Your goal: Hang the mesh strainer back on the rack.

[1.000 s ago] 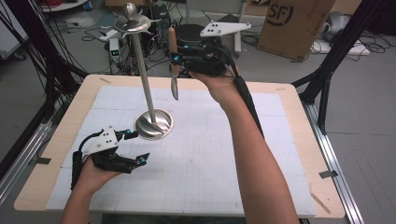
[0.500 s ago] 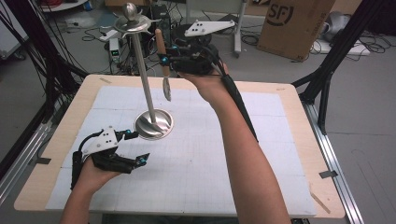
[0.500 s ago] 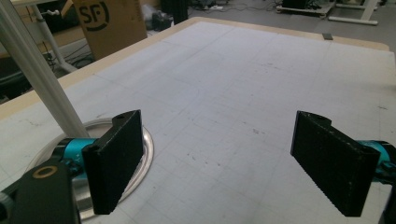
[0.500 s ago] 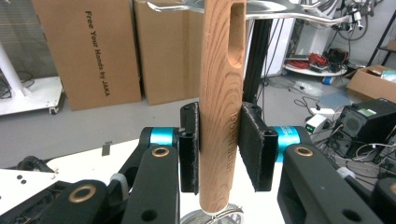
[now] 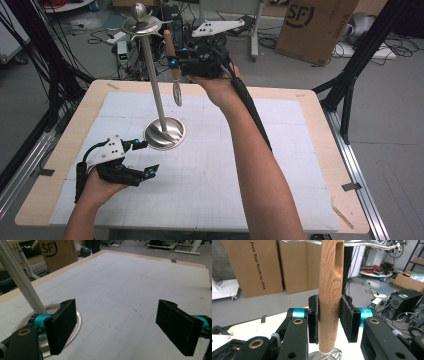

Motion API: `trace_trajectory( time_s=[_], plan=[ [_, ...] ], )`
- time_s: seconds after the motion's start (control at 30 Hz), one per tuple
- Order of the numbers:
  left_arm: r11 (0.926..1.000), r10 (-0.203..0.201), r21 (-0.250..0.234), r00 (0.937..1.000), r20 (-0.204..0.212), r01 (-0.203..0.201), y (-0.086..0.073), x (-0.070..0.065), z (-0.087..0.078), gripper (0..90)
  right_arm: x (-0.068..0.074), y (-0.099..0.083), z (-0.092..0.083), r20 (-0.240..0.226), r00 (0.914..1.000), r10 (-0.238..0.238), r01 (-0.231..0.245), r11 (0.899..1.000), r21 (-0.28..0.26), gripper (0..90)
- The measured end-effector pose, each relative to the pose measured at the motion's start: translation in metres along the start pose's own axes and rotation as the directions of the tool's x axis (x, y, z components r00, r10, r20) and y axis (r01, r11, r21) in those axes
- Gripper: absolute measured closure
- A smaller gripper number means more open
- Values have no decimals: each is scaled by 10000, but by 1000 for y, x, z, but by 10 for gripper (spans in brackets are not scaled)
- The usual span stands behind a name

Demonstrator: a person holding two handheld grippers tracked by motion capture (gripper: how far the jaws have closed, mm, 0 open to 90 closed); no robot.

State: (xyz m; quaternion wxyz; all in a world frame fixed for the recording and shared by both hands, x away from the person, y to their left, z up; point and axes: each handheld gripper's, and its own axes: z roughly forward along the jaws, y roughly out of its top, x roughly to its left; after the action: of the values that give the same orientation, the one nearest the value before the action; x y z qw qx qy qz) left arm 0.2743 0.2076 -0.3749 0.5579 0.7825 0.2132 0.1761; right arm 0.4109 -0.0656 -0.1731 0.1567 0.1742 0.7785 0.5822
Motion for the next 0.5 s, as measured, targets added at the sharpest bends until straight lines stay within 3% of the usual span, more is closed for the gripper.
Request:
trace_trajectory(
  time_s=[0.5],
  plan=[
    [10000,-30,-55,10000,20,30,0,1,-1,177,-2,5,8,423,9989,190,-199,9996,204,701]
  ],
)
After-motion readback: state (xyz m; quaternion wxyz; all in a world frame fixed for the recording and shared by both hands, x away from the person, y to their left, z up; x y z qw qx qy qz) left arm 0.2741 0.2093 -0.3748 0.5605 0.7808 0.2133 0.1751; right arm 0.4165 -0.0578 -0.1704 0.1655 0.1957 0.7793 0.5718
